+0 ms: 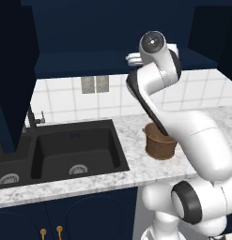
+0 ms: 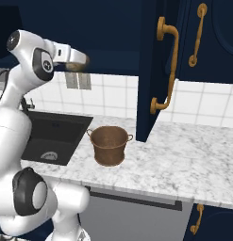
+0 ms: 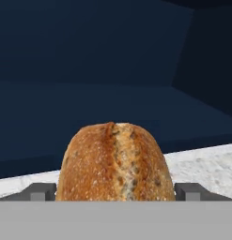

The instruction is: Open the cabinet, pick up the bread from the cabinet and place it in the basket. Then move the basket to the dining counter.

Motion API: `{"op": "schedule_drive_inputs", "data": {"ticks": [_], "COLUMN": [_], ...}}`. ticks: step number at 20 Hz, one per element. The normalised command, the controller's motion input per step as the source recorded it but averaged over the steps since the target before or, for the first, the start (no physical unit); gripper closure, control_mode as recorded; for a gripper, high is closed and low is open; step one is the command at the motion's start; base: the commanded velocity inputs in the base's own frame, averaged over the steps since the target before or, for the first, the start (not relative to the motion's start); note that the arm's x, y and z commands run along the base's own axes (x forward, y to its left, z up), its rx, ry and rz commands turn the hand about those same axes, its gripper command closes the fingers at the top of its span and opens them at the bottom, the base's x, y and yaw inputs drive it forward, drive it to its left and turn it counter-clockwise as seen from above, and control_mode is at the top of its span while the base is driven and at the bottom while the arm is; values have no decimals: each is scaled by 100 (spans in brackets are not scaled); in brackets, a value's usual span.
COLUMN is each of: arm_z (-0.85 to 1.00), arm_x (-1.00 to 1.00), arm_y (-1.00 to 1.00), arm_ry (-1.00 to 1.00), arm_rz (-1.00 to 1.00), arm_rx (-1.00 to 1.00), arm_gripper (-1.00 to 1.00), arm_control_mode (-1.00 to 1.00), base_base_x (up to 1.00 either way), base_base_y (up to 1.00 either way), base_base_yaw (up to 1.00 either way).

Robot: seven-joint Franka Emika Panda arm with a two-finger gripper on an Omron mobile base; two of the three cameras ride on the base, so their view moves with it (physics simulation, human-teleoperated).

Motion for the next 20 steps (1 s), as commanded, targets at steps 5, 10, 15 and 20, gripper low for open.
{"op": "schedule_drive_inputs", "data": {"ticks": [5, 10, 15, 20], "arm_z": [-34, -96, -100, -76], "arm_x": [-100, -90, -32, 23], "arm_y": [-16, -33, -32, -32], "arm_ry": [15, 28, 33, 24], "arm_rz": [-4, 0, 0, 0], "arm_rx": [11, 15, 17, 11], "arm_gripper": [100, 100, 100, 100], "arm_control_mode": [-100, -100, -100, -100], "base_base_x": [0, 0, 0, 0], "base_base_y": [0, 0, 0, 0], "base_base_yaw": [0, 0, 0, 0]}}
